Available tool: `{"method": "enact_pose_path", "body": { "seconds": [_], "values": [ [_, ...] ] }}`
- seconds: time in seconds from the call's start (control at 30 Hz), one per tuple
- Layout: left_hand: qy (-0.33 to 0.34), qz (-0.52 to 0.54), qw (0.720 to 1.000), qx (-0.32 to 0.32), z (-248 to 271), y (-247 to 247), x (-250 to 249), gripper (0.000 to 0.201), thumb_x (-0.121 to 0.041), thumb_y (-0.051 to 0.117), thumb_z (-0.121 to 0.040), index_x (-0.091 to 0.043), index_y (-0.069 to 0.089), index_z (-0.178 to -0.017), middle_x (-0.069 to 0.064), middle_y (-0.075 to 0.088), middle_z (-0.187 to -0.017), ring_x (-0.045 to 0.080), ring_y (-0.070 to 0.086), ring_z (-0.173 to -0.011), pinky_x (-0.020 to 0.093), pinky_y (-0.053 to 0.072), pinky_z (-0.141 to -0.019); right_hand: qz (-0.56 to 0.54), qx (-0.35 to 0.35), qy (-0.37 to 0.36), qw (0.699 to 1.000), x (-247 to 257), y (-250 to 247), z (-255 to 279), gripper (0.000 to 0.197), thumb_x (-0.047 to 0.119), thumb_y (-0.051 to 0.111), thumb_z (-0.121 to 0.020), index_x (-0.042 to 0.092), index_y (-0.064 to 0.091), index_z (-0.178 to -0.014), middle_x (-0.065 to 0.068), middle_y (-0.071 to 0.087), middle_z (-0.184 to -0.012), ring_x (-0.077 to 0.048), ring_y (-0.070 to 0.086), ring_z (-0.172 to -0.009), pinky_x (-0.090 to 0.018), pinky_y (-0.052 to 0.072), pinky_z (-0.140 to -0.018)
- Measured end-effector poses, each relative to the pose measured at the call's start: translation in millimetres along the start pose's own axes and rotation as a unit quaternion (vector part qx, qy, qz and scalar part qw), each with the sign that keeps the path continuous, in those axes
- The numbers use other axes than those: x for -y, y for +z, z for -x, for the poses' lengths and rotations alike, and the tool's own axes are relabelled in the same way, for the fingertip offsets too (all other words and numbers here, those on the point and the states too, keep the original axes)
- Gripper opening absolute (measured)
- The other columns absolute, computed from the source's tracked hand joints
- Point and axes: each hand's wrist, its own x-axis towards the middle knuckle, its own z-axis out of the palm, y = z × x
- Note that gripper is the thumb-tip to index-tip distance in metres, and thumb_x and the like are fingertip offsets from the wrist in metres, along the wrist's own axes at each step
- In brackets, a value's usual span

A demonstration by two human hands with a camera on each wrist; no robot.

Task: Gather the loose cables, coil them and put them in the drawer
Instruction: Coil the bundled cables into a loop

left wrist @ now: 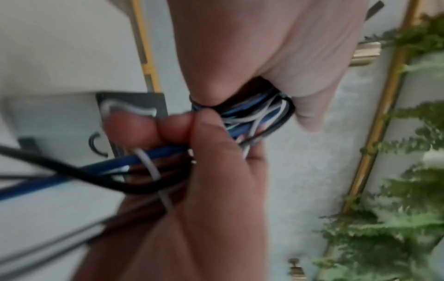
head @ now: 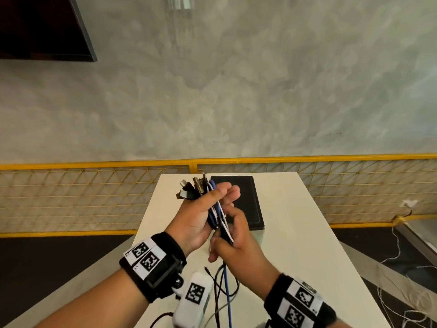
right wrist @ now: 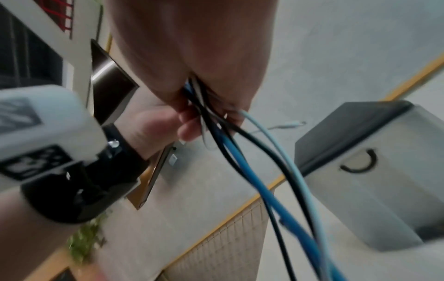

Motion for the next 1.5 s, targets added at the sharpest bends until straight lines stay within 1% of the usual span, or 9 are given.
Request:
{"method": "enact_pose_path", "body": {
  "seconds": [0.13, 0.37, 0.53, 0.67, 0.87, 1.0, 1.23, 1.37, 1.5],
  "values": [
    [-0.013, 0.062, 0.998, 0.023, 6, 3, 1, 0.025, 0.006, 0.044, -0.092, -0.002, 0.067, -0.1, 0.018, 0.076, -0.103, 0.02, 0.076, -0.09, 0.034, 0.057, -0.088, -0.079, -0.006, 0.02, 0.997, -3, -5, 10, 0.053, 0.001, 0.062, -0.077, 0.036, 0.045, -0.113, -0.008, 0.064, -0.065, -0.025, 0.065, -0.057, -0.046, 0.056, -0.069],
    [0.028, 0.168, 0.985, 0.015, 5, 2, -6, 0.011, -0.01, 0.051, -0.091, -0.008, 0.061, -0.088, 0.003, 0.062, -0.069, 0.007, 0.055, -0.048, 0.025, 0.055, -0.059, 0.047, -0.006, 0.062, 0.997, -12, -11, 32, 0.012, 0.021, 0.063, -0.091, 0.032, 0.058, -0.087, 0.007, 0.054, -0.06, -0.009, 0.05, -0.05, -0.033, 0.05, -0.054],
    [0.047, 0.157, 0.986, 0.025, 6, -2, 1, 0.025, -0.033, 0.056, -0.087, -0.01, 0.062, -0.079, -0.005, 0.047, -0.054, 0.002, 0.037, -0.037, 0.02, 0.042, -0.047, 0.076, 0.088, 0.084, 0.99, -21, -22, 39, 0.008, 0.027, 0.065, -0.085, 0.023, 0.06, -0.081, 0.007, 0.059, -0.066, -0.01, 0.059, -0.06, -0.036, 0.057, -0.066],
    [0.046, 0.141, 0.987, 0.054, 6, -2, -1, 0.031, -0.036, 0.055, -0.088, -0.01, 0.063, -0.075, -0.006, 0.044, -0.05, 0.002, 0.035, -0.034, 0.02, 0.039, -0.045, 0.017, 0.132, 0.085, 0.987, -8, -29, 26, 0.036, 0.039, 0.079, -0.07, 0.016, 0.067, -0.094, 0.006, 0.07, -0.082, -0.016, 0.069, -0.083, -0.033, 0.056, -0.082],
    [0.051, 0.138, 0.972, 0.181, 11, 5, -29, 0.031, -0.039, 0.064, -0.084, -0.011, 0.064, -0.073, -0.008, 0.049, -0.048, 0.0, 0.041, -0.031, 0.019, 0.043, -0.045, 0.102, 0.16, 0.122, 0.974, -19, -22, 22, 0.018, 0.026, 0.071, -0.081, 0.023, 0.058, -0.069, 0.006, 0.056, -0.053, -0.016, 0.057, -0.047, -0.029, 0.051, -0.055],
    [-0.014, 0.106, 0.965, 0.24, 22, -15, -31, 0.032, -0.04, 0.077, -0.078, -0.01, 0.066, -0.075, -0.006, 0.053, -0.05, -0.001, 0.044, -0.032, 0.02, 0.046, -0.048, 0.213, 0.18, 0.161, 0.947, -33, -52, 23, 0.021, 0.033, 0.068, -0.086, 0.025, 0.057, -0.071, 0.01, 0.053, -0.052, -0.013, 0.057, -0.047, -0.031, 0.051, -0.056],
    [-0.187, -0.04, 0.938, 0.29, 34, -49, -17, 0.035, -0.04, 0.072, -0.085, -0.006, 0.066, -0.079, -0.002, 0.053, -0.053, 0.0, 0.041, -0.035, 0.022, 0.046, -0.051, 0.457, 0.211, 0.093, 0.859, -7, -90, -17, 0.035, 0.045, 0.07, -0.083, 0.024, 0.052, -0.062, 0.004, 0.055, -0.06, -0.011, 0.059, -0.045, -0.026, 0.048, -0.053],
    [-0.195, -0.337, 0.875, 0.289, 40, -40, -17, 0.026, -0.035, 0.069, -0.087, -0.012, 0.066, -0.076, 0.0, 0.06, -0.054, 0.006, 0.04, -0.038, 0.023, 0.041, -0.049, 0.546, 0.205, 0.07, 0.809, 15, -82, -36, 0.031, 0.04, 0.067, -0.083, 0.025, 0.051, -0.061, 0.001, 0.056, -0.058, -0.01, 0.05, -0.042, -0.029, 0.048, -0.056],
    [-0.131, -0.649, 0.712, 0.234, 37, -25, -10, 0.019, -0.04, 0.066, -0.088, -0.027, 0.062, -0.075, -0.005, 0.072, -0.071, 0.013, 0.055, -0.055, 0.027, 0.047, -0.063, 0.551, 0.179, 0.077, 0.812, 21, -71, -45, 0.03, 0.043, 0.067, -0.084, 0.017, 0.058, -0.07, 0.001, 0.055, -0.058, -0.016, 0.057, -0.045, -0.029, 0.048, -0.055]
  ]
}}
